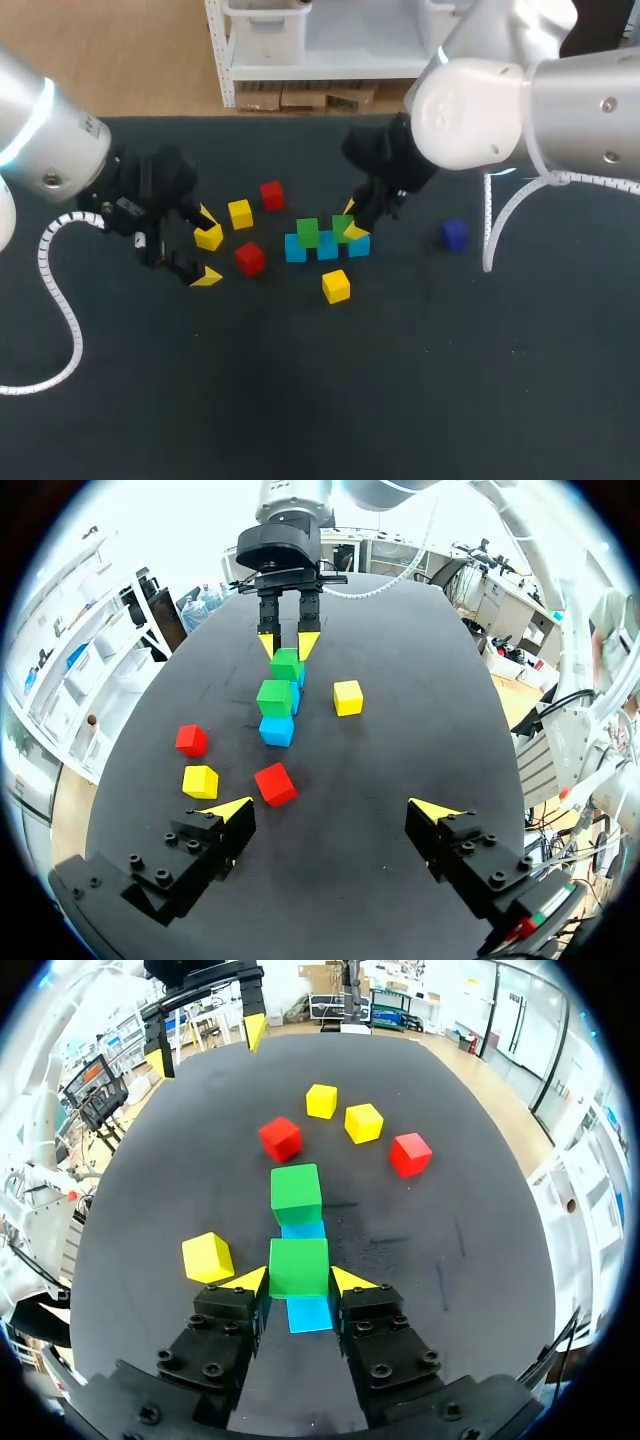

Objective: Place the blue cubes, place green cubes on the blue cubes, place the yellow cubes on the green cubes, then place the red cubes on the yellow cubes, and place purple cube on the red cubes.

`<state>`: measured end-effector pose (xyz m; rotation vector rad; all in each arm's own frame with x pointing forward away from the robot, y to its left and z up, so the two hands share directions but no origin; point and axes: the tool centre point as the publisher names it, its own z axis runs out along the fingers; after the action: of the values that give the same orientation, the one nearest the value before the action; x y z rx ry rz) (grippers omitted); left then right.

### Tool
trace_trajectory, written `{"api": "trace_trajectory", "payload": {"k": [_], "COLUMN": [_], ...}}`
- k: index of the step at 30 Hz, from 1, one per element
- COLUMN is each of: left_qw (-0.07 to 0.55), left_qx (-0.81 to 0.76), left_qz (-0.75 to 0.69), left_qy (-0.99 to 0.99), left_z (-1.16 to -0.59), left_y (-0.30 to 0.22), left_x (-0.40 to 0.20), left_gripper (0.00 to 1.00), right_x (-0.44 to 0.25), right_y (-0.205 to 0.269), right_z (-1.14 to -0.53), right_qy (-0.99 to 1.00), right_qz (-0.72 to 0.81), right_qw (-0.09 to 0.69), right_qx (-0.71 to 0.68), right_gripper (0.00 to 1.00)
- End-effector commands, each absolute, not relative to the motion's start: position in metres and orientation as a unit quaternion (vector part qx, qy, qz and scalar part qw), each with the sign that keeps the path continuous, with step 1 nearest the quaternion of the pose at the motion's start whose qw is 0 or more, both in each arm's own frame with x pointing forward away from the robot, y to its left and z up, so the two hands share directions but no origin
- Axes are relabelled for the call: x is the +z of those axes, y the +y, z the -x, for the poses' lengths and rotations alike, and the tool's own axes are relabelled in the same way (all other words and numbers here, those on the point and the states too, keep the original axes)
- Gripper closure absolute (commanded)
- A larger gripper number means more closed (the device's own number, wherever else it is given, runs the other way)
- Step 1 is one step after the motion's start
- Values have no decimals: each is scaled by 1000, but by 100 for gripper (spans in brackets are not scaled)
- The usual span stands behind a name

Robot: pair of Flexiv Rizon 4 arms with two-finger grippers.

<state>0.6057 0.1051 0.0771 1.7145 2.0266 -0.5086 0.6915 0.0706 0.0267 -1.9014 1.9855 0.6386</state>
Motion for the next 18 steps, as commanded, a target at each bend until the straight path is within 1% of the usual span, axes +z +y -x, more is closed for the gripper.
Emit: {"api": "trace_trajectory", "payload": {"k": [1, 5, 7, 11, 12, 18], "left_qw": [221, 221, 221, 221, 221, 221], "left_qx": [-186, -186, -186, -186, -186, -186], "left_qz": [-620, -620, -620, -620, -620, -620], "left_qy": [730, 730, 730, 730, 730, 730], "left_z": [-605, -605, -605, -605, -605, -605], "left_y": [107, 107, 107, 107, 107, 107], "left_x": [76, 76, 76, 76, 76, 76], "left_gripper": [0, 0, 0, 0, 0, 0], "right_x": [26, 26, 26, 26, 26, 25], "right_y": [71, 71, 71, 71, 71, 72], "right_z": [-693, -694, -694, -695, -695, -695], "right_qy": [694, 693, 693, 693, 693, 693], "right_qz": [666, 666, 666, 666, 666, 666], "right_qw": [158, 159, 159, 159, 159, 157], "right_qx": [225, 226, 226, 226, 226, 228], "right_gripper": [100, 99, 96, 93, 91, 88]}}
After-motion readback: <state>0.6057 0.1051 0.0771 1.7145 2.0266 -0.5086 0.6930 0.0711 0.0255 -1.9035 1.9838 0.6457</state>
